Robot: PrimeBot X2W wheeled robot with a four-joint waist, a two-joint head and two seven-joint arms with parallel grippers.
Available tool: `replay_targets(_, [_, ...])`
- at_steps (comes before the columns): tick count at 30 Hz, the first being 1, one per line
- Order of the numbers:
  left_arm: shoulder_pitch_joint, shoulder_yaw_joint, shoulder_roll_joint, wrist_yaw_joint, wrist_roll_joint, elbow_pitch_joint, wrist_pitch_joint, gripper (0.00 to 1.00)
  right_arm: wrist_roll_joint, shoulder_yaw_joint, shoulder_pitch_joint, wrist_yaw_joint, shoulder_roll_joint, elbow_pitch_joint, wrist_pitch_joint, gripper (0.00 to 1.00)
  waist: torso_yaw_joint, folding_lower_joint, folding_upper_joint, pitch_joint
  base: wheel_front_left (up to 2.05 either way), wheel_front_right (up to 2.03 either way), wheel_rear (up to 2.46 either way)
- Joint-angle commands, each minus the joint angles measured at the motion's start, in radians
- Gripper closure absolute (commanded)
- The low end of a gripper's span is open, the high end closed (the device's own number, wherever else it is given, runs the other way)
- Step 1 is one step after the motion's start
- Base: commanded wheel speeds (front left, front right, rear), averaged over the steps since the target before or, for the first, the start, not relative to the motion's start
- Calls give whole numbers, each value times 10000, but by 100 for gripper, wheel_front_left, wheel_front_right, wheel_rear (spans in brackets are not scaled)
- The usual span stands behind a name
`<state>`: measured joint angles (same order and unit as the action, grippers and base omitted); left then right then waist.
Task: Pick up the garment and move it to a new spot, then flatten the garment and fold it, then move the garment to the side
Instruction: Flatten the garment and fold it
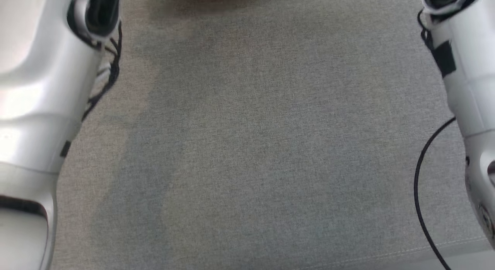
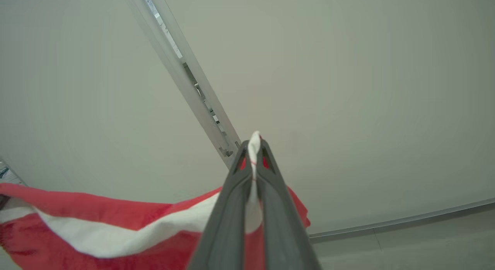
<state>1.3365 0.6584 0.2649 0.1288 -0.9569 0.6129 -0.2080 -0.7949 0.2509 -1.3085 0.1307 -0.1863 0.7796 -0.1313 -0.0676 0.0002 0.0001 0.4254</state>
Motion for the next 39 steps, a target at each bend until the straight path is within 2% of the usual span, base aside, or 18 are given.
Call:
replay_targets(1, [-671,79,124,16,-217,-120,-156,100,-161,228,637,0,-132,-221,-77,100,26,-2,-1,-137,0,0,0])
replay_targets(6, [-3334,153,385,16,-531,-897,-516,100,-770,1098,3254,0,-659,-1292,-297,100,111,-2,-1,-729,0,0,0])
replay_targets(10, [-5634,-476,460,-240,-575,-1864,-574,100,-1220,1432,5227,0,-977,-2180,-425,100,71,-2,-1,-1225,0,0,0])
replay_targets(13, [-7369,-737,486,-499,-115,-2709,-573,100,-1467,1588,6665,-1,-1285,-2905,-385,100,150,-2,-1,-1594,0,0,0])
replay_targets(17, [-9108,-881,345,-751,215,-3726,-576,100,-1712,1413,8377,-1,-1609,-3766,-318,100,289,-2,-1,-1992,0,0,0])
replay_targets(21, [-10360,-339,473,-943,593,-4314,-559,100,-1738,1045,9903,0,-1738,-4535,-213,100,418,-2,-1,-2324,0,0,0])
replay_targets(28, [-11822,132,1000,-1280,672,-4939,-405,100,-1496,66,12377,-1,-1356,-5825,97,100,523,-2,-1,-2871,0,0,0])
replay_targets(33, [-12459,294,1382,-1486,741,-5581,-228,100,-1155,-803,14019,0,-652,-7033,572,100,614,-2,-1,-3066,0,0,0])
replay_targets(39, [-12458,358,1334,-1613,767,-5870,-164,100,-472,-1844,14467,0,79,-7831,1275,100,660,-2,-1,-3143,0,0,0])
